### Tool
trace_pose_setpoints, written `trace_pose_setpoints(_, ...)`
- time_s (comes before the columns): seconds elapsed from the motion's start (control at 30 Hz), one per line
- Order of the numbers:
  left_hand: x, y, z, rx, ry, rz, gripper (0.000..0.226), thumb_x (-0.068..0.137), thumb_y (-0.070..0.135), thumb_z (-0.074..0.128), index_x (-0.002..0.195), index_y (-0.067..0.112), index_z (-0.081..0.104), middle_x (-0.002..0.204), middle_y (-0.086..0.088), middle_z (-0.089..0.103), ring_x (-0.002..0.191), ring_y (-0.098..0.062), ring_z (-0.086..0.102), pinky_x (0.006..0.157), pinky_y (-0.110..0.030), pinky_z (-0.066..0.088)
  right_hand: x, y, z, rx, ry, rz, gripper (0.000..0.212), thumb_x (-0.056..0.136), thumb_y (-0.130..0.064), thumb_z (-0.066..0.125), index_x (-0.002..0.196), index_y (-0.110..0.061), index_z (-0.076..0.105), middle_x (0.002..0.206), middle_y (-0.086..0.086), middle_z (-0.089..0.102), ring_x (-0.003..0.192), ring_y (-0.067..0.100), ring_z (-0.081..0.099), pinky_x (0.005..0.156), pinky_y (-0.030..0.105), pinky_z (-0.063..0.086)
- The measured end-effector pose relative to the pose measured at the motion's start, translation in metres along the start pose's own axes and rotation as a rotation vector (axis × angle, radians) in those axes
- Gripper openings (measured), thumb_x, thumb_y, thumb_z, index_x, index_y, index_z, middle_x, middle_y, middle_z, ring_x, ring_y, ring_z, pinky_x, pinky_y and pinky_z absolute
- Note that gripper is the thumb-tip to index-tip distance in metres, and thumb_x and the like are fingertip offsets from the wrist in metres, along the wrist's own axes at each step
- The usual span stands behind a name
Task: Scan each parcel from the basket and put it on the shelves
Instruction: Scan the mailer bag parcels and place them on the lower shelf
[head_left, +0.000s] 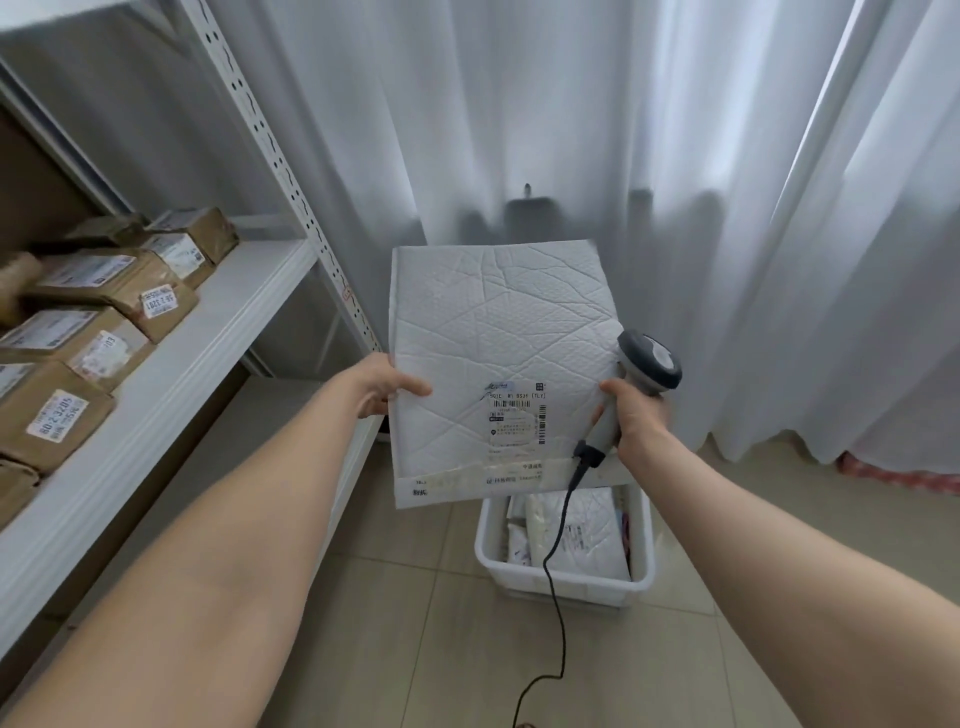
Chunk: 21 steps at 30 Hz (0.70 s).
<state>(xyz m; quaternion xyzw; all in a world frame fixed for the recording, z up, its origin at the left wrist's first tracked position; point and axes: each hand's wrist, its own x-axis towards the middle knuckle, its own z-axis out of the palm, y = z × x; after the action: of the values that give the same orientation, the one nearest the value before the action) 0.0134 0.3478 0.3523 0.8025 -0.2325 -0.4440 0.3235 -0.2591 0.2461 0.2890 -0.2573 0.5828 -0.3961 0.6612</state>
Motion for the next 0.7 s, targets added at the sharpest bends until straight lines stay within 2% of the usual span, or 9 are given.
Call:
trace_pose_setpoints(0.07, 0.003, -0.002, -0.001, -0.136, 0.069, 0.032, 0.036, 0.073, -0.001, 0.078, 0.105, 0.005, 0.061, 0.094, -0.006, 0.069, 0.076, -0.019, 0.068, 0.062, -0.030, 0.056, -0.002, 0.001, 0.005, 0.015, 0.022, -0.009, 0.021, 0.076, -0.010, 0.074, 0.076, -0.021, 0.056, 0.086, 0.004, 0.065, 0.090, 0.029, 0.065, 0.090, 0.044, 0.055)
trace_pose_setpoints(0.13, -0.001, -0.002, 0.000, -0.228, 0.011, 0.023, 0.035, 0.075, 0.002, 0.077, 0.106, 0.007, 0.062, 0.093, -0.006, 0.071, 0.070, -0.017, 0.071, 0.053, -0.030, 0.056, -0.005, 0.000, 0.008, 0.024, 0.031, -0.015, 0.018, 0.077, -0.010, 0.073, 0.079, -0.018, 0.058, 0.095, 0.006, 0.067, 0.094, 0.029, 0.066, 0.091, 0.043, 0.054)
trace_pose_setpoints(0.27, -0.008, -0.003, 0.008, -0.114, -0.098, 0.056, 0.034, 0.076, -0.003, 0.074, 0.100, 0.017, 0.062, 0.104, -0.004, 0.070, 0.070, -0.014, 0.071, 0.050, -0.030, 0.055, -0.006, 0.000, 0.013, -0.011, 0.074, -0.040, 0.029, 0.077, -0.009, 0.073, 0.104, -0.011, 0.064, 0.116, 0.012, 0.066, 0.105, 0.030, 0.065, 0.096, 0.044, 0.053)
trace_pose_setpoints(0.33, -0.008, -0.001, 0.011, -0.154, -0.057, 0.099, 0.038, 0.076, -0.008, 0.072, 0.106, 0.011, 0.062, 0.109, -0.009, 0.068, 0.075, -0.016, 0.069, 0.057, -0.030, 0.055, -0.006, 0.000, 0.014, -0.028, 0.080, -0.034, 0.030, 0.077, -0.009, 0.073, 0.105, -0.011, 0.064, 0.124, 0.016, 0.062, 0.110, 0.032, 0.062, 0.097, 0.046, 0.051)
trace_pose_setpoints(0.43, -0.006, 0.000, 0.015, -0.223, 0.028, 0.133, 0.047, 0.078, -0.012, 0.068, 0.122, -0.001, 0.058, 0.121, -0.017, 0.063, 0.106, -0.031, 0.062, 0.084, -0.039, 0.051, -0.008, -0.001, 0.013, -0.121, 0.068, -0.049, 0.035, 0.079, -0.012, 0.072, 0.112, -0.007, 0.063, 0.130, 0.015, 0.055, 0.111, 0.033, 0.059, 0.098, 0.046, 0.050)
trace_pose_setpoints(0.5, -0.004, 0.003, 0.019, -0.280, 0.121, 0.156, 0.047, 0.080, -0.013, 0.066, 0.126, -0.006, 0.055, 0.126, -0.022, 0.059, 0.115, -0.036, 0.058, 0.087, -0.038, 0.048, -0.011, -0.003, 0.013, -0.216, 0.022, -0.063, 0.029, 0.080, -0.011, 0.071, 0.107, -0.004, 0.063, 0.120, 0.016, 0.059, 0.098, 0.030, 0.063, 0.093, 0.044, 0.053)
trace_pose_setpoints(0.57, -0.003, 0.007, 0.025, -0.325, 0.198, 0.182, 0.046, 0.081, -0.011, 0.066, 0.125, -0.008, 0.055, 0.127, -0.023, 0.058, 0.117, -0.036, 0.056, 0.089, -0.037, 0.047, -0.019, -0.006, 0.012, -0.214, -0.119, -0.041, 0.021, 0.081, -0.003, 0.068, 0.102, -0.004, 0.064, 0.095, 0.014, 0.068, 0.074, 0.023, 0.066, 0.074, 0.038, 0.057)
trace_pose_setpoints(0.63, 0.000, 0.010, 0.029, -0.341, 0.262, 0.193, 0.046, 0.082, -0.008, 0.068, 0.126, -0.006, 0.055, 0.128, -0.021, 0.058, 0.119, -0.033, 0.056, 0.095, -0.037, 0.047, -0.030, -0.007, 0.011, -0.204, -0.273, -0.018, 0.017, 0.082, 0.003, 0.065, 0.096, -0.006, 0.063, 0.074, 0.009, 0.069, 0.054, 0.017, 0.060, 0.055, 0.030, 0.052)
trace_pose_setpoints(0.7, 0.001, 0.011, 0.033, -0.343, 0.296, 0.203, 0.045, 0.083, -0.006, 0.067, 0.126, -0.005, 0.055, 0.129, -0.019, 0.058, 0.119, -0.032, 0.056, 0.101, -0.039, 0.045, -0.039, -0.006, 0.010, -0.262, -0.362, -0.033, 0.013, 0.084, 0.003, 0.062, 0.094, -0.005, 0.063, 0.061, 0.006, 0.066, 0.047, 0.015, 0.053, 0.047, 0.027, 0.047)
